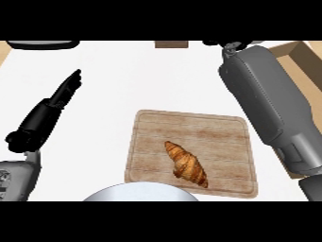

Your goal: Pick the pear from the cutting board and place it in the cardboard box

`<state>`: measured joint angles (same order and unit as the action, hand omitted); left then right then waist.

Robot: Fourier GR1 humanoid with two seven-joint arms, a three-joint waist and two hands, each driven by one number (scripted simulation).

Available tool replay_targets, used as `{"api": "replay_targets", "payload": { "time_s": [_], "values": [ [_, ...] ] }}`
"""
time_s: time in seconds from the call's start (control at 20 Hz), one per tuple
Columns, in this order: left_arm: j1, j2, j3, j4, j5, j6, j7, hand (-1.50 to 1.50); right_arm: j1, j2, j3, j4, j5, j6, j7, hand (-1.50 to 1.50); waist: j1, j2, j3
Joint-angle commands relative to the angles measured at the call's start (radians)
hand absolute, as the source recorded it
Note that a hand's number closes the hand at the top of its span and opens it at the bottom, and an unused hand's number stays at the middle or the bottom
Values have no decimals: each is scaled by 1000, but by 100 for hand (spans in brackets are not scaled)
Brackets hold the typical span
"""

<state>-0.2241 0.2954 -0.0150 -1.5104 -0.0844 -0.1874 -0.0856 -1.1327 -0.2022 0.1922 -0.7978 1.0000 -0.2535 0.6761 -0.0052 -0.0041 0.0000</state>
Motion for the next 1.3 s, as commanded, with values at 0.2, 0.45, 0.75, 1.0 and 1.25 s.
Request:
{"api": "replay_targets", "payload": {
  "time_s": [0.2,0.45,0.75,1.0,1.25],
  "values": [
    [18,-27,-24,-86,-19,13,75,0,44,-142,-122,-40,27,-72,104,150,12,2,1],
    [30,-37,-23,-24,-49,17,-10,0,132,-250,-181,-50,-4,-46,20,150,5,4,0],
    [10,-28,3,-46,-19,0,34,0,163,-336,-241,80,-97,154,-79,150,13,5,1],
    [19,-4,25,-22,-4,-36,-19,0,192,-425,-302,138,-191,345,-187,150,10,6,0],
    [28,-25,10,9,-40,-15,-26,0,241,-461,-297,178,-208,483,-236,150,4,5,0]
  ]
}}
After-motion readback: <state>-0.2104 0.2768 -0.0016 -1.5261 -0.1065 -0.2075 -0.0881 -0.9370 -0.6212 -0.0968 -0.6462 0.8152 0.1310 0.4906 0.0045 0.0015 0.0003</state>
